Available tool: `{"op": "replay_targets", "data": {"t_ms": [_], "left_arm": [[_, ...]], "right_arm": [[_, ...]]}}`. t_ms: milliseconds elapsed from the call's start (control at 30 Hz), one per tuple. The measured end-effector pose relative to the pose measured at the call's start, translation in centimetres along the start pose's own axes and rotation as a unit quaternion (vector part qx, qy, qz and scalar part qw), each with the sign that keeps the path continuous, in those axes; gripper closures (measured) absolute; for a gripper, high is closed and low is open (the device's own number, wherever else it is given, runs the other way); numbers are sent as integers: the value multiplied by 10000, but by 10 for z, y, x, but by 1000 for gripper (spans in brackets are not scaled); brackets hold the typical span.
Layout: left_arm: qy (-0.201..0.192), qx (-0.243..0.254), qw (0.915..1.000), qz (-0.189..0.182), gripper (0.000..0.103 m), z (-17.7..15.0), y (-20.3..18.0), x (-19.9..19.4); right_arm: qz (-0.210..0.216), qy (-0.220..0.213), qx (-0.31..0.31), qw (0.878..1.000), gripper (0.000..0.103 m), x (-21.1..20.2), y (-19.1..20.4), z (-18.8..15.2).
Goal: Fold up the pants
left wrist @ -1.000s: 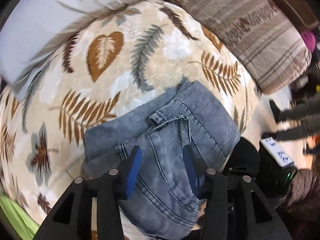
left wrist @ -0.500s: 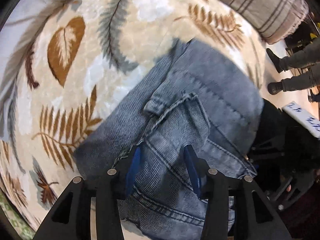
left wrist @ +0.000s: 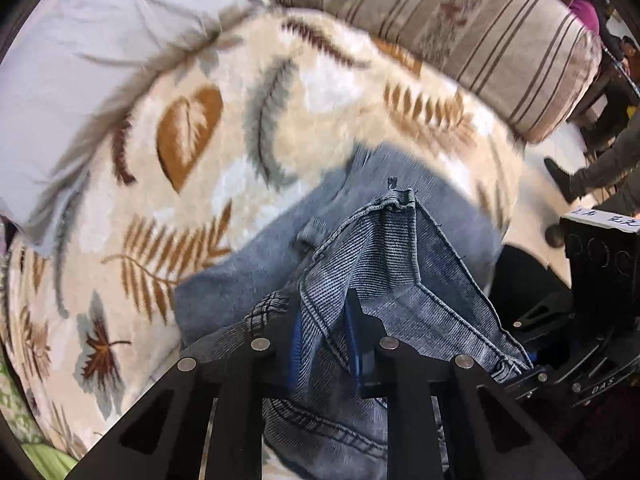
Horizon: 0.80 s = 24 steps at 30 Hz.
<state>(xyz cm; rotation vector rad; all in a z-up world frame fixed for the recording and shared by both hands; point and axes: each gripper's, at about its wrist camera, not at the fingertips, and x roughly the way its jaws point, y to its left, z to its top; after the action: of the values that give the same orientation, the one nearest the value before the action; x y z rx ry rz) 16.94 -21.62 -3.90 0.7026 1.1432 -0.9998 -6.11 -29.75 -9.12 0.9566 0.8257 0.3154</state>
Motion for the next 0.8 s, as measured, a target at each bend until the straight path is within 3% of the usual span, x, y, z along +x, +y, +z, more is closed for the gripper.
{"op": "replay_targets", "data": {"t_ms": [167,400,633,800], "left_arm": [[-244,-226,9994,91,85,20,-24,-11],[-42,-671,9977,61,85,56,-49,41],[313,-1088,9930,329,83,70,-50,100],[293,-1374,9890,454,80,76,-54,104]], "right_arm": [[-82,-515,-29,9986,91,-46,-8,8],[-469,-915,358,9941,91,-89,-56,14],[-831,-799,678,9910,91,-83,-89,5],[-820,-710,786,9910,82,-85,-94,1]]}}
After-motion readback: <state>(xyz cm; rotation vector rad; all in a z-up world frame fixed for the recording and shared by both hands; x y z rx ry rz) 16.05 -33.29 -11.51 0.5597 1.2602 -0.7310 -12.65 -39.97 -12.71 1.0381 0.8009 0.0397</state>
